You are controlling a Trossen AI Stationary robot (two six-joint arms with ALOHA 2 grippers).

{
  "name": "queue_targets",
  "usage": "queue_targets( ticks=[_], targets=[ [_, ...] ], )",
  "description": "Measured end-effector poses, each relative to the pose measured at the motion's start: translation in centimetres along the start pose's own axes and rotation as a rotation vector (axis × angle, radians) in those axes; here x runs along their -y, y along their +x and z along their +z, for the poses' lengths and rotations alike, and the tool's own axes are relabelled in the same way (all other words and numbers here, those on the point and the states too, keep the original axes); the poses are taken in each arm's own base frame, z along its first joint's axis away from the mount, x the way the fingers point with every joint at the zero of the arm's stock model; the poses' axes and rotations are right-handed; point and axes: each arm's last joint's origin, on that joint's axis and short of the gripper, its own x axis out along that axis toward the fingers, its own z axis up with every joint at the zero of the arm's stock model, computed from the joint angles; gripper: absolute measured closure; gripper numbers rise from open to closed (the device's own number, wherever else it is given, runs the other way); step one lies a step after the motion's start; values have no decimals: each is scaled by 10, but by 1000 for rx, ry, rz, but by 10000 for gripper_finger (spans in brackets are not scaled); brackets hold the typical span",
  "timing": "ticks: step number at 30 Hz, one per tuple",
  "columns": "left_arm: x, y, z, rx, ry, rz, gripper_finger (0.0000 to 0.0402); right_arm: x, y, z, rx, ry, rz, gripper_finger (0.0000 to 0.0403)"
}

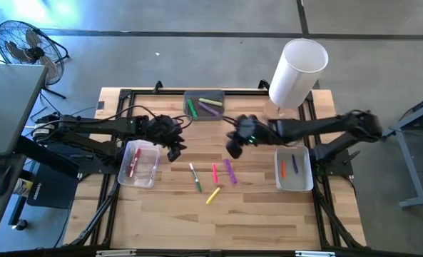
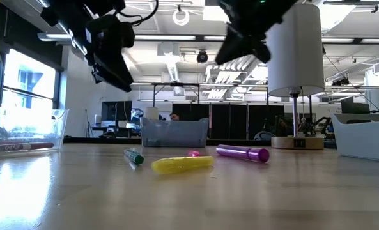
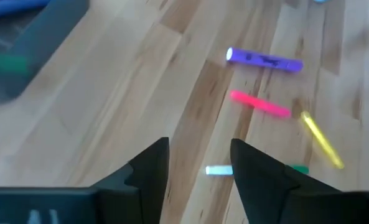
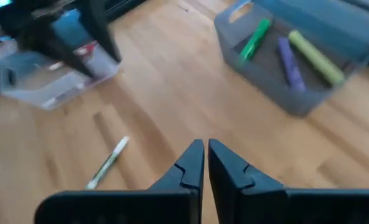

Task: Pick & Place Markers
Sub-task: Put the yellow pen into the gray bin

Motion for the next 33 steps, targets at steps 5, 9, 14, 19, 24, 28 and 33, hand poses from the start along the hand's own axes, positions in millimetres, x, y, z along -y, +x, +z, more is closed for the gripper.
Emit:
queue_targets(
  ticks=[5, 9, 14, 19, 24, 28, 33],
  targets=[
    [7, -1, 6, 38, 18, -16, 230, 14, -30, -28, 17, 14, -31, 401],
    [34, 5, 18, 48, 76, 38, 230, 32, -52, -44, 29, 9, -37, 397],
    [73, 16, 36, 25, 111, 145, 230, 61, -75, -57, 79, -7, 34, 401],
    [106, 37, 51, -71, 60, 207, 230, 89, -95, -72, 74, -28, 112, 402],
    [136, 66, 59, -193, 71, 174, 230, 104, -108, -82, 36, -67, 133, 402],
    [157, 87, 60, -254, -9, 136, 230, 107, -114, -85, 17, -122, 140, 402],
    [175, 114, 50, -342, -138, 106, 230, 107, -116, -87, 2, -164, 165, 402]
  ],
)
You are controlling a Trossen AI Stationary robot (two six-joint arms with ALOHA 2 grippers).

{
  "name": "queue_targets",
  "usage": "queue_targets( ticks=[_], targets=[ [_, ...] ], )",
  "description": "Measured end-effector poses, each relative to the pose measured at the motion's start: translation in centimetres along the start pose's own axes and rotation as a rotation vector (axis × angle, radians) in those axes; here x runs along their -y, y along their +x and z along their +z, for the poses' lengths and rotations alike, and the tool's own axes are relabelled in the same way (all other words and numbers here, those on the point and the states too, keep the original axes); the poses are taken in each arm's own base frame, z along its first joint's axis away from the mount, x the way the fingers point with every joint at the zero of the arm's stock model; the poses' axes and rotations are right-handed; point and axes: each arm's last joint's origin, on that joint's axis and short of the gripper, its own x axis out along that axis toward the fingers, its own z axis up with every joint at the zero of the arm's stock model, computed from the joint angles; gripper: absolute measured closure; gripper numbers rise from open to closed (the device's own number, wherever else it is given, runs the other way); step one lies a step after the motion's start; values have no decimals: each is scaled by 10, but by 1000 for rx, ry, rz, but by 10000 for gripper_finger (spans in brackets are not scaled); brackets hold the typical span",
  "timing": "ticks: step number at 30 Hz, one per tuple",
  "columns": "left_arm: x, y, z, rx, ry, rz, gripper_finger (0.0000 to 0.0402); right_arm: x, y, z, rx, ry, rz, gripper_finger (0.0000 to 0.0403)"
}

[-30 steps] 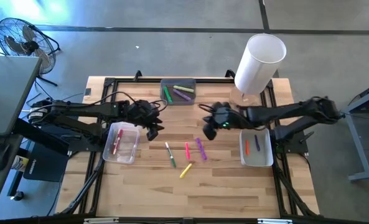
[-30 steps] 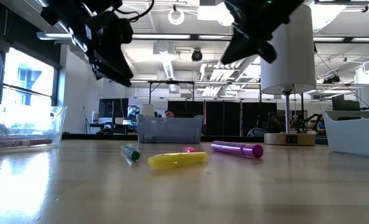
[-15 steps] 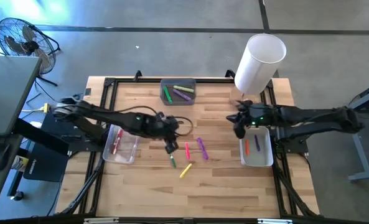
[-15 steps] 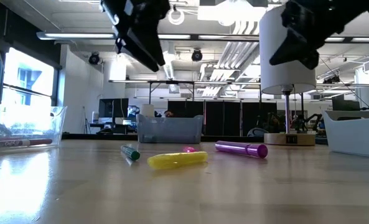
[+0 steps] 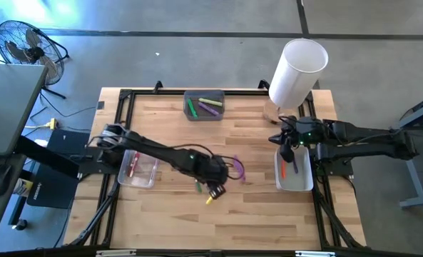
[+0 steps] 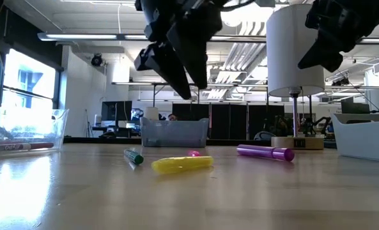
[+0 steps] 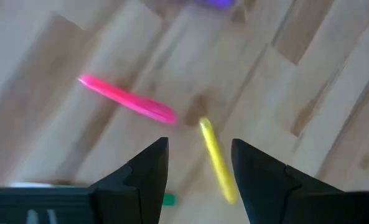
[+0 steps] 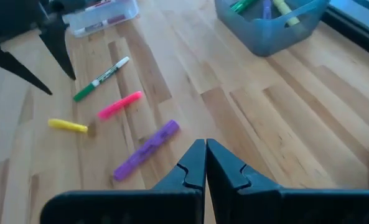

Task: Pick & Place Markers
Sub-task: Put the yellow pen into the gray bin

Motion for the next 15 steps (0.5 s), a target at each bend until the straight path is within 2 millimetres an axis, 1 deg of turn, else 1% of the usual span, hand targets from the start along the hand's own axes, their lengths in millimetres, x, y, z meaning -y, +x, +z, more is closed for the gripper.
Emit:
queue_targets(
  ticks=[2, 5, 7, 11, 15],
  targets=[
    [7, 13, -2, -43, -22, -19, 230, 0, 0, -1, -15, -3, 6, 403],
    [15, 30, -9, -117, -44, -24, 230, 0, 0, -2, -19, -4, 6, 403],
    [24, 36, -10, -112, -65, -47, 230, 0, 0, -3, -27, -14, 3, 403],
    [30, 53, -18, -136, -89, -13, 230, 0, 0, -2, -24, -29, 7, 403],
    [26, 69, -22, -153, -148, 41, 230, 0, 0, -2, -22, -31, 9, 403]
  ],
)
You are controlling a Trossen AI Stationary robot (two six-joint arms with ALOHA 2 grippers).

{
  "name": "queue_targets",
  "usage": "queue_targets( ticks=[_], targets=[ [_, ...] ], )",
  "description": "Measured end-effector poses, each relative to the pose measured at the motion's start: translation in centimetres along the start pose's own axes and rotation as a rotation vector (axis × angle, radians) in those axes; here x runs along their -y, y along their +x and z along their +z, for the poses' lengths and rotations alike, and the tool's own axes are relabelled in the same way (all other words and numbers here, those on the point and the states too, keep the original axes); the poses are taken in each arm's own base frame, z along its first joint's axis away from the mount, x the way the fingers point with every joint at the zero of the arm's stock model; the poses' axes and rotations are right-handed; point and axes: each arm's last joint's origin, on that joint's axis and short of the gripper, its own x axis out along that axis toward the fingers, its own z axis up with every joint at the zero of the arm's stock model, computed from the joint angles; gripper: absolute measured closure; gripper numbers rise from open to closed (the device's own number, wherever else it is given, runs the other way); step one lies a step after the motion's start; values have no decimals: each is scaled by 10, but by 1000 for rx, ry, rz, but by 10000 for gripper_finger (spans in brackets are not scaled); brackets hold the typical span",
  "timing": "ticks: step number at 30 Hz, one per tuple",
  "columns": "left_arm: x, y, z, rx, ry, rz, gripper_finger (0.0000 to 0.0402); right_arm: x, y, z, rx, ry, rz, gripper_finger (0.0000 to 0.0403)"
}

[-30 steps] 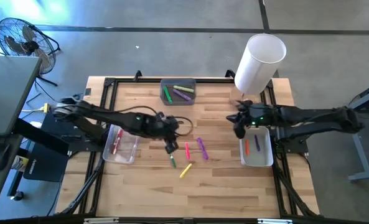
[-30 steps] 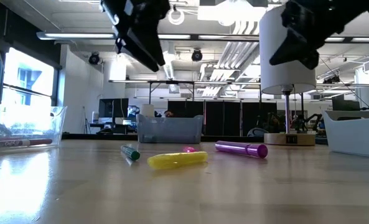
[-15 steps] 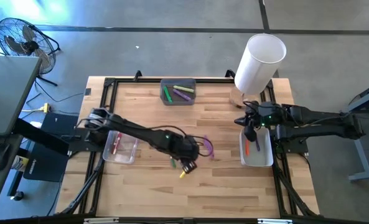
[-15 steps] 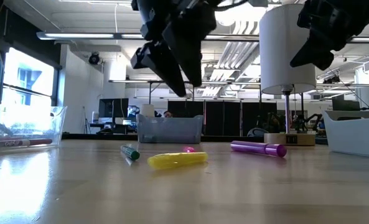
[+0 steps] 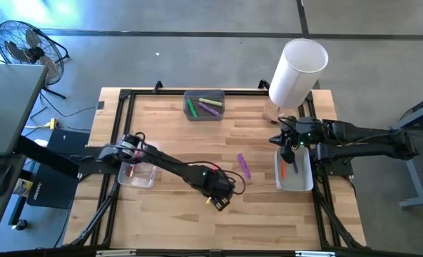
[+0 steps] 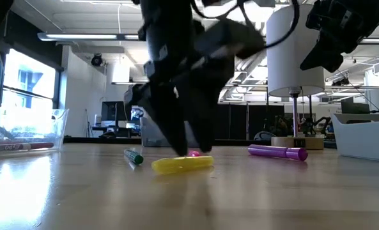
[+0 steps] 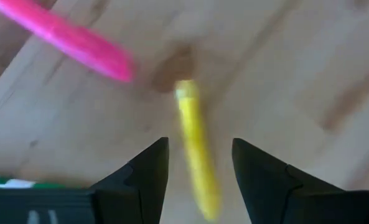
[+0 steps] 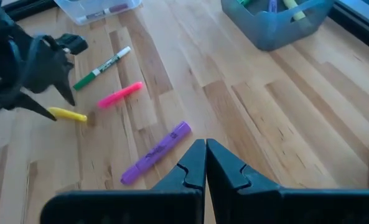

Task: Pick & Place Markers
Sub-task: Put the yellow pen into the gray bin

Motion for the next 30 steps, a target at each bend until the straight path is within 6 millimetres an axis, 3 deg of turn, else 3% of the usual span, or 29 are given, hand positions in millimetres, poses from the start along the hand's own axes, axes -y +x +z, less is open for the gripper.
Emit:
queue_targets(
  ticks=[8, 11, 16, 19, 24, 30],
  targets=[
    [-4, 17, -3, -33, -9, 56, 238, -1, 0, 0, 1, -17, 19, 403],
    [-5, 22, -3, -51, -10, 62, 274, -1, 0, 0, 0, -17, 22, 403],
    [-4, 23, -3, -100, -19, 15, 378, -1, 0, 0, -3, -17, 35, 403],
    [1, 24, -2, -101, -2, -49, 373, -1, 0, 0, -4, -17, 37, 403],
    [6, 12, 0, -69, 22, -107, 380, -1, 0, 1, 0, -16, 39, 403],
    [-1, -55, 19, 108, 120, -148, 380, -3, 0, 4, 27, 9, 63, 403]
  ],
)
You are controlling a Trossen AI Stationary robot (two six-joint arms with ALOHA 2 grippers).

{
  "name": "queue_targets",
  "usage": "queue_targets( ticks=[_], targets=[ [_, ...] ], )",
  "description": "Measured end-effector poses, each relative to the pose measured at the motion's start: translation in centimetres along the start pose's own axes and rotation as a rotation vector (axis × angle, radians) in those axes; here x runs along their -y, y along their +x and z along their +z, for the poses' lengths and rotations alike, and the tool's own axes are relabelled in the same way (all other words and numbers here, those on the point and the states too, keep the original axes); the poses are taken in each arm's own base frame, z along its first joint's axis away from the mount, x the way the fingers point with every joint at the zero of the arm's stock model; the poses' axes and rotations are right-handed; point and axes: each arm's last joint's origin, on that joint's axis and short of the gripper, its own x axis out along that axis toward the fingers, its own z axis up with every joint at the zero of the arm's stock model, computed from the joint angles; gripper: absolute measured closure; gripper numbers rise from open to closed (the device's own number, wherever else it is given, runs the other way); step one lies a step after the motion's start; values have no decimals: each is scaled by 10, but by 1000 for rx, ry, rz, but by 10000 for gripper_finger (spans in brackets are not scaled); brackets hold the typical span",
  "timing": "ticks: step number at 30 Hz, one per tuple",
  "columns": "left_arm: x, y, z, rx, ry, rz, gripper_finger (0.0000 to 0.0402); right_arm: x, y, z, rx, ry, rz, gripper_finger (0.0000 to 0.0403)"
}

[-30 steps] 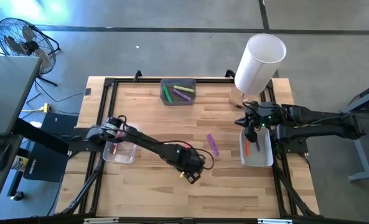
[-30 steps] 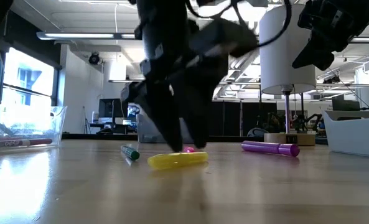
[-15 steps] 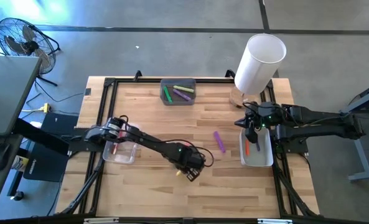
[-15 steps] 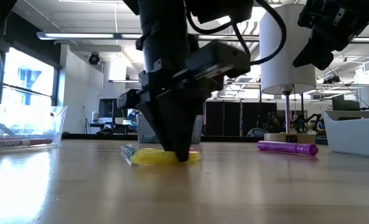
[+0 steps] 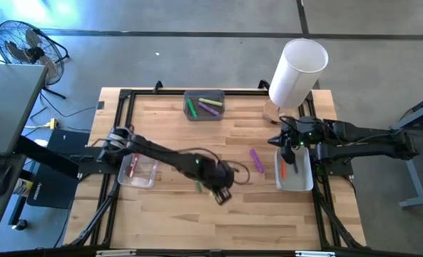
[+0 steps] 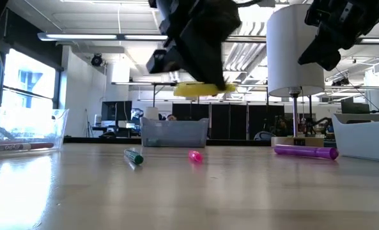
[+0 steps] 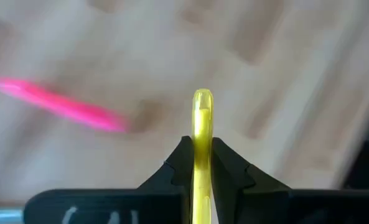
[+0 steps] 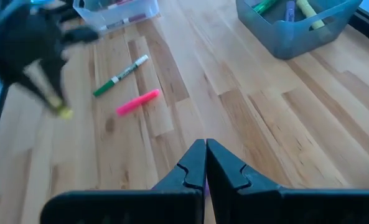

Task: Pick & Place Markers
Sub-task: Put the yellow pen into the gray bin

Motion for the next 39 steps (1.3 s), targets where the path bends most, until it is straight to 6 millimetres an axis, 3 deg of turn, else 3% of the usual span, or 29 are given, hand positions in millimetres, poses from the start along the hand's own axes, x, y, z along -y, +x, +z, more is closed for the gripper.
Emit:
queue_targets(
  ticks=[3, 10, 14, 17, 23, 27, 32, 39],
  targets=[
    [-12, -19, 7, 62, 74, 102, 380, 0, 0, 1, 8, 18, 4, 403],
    [-65, -57, 0, -102, 170, 512, 380, -2, 0, 4, 36, 62, 33, 403],
    [-84, -66, 5, -54, 179, 554, 380, -3, 0, 6, 54, 79, 42, 403],
    [-86, -83, 14, 147, 201, 470, 380, -4, 0, 10, 87, 111, 56, 403],
    [-132, -104, -3, 358, 159, 383, 380, -11, 13, 19, 129, 147, 107, 403],
    [-145, -118, -13, 637, 144, 106, 380, -19, 31, 25, 153, 143, 112, 402],
    [-143, -124, -15, 911, 237, -142, 380, -32, 60, 36, 175, 141, 139, 402],
    [-139, -128, -8, 955, 359, -197, 380, -65, 98, 75, 219, -15, 87, 403]
  ],
)
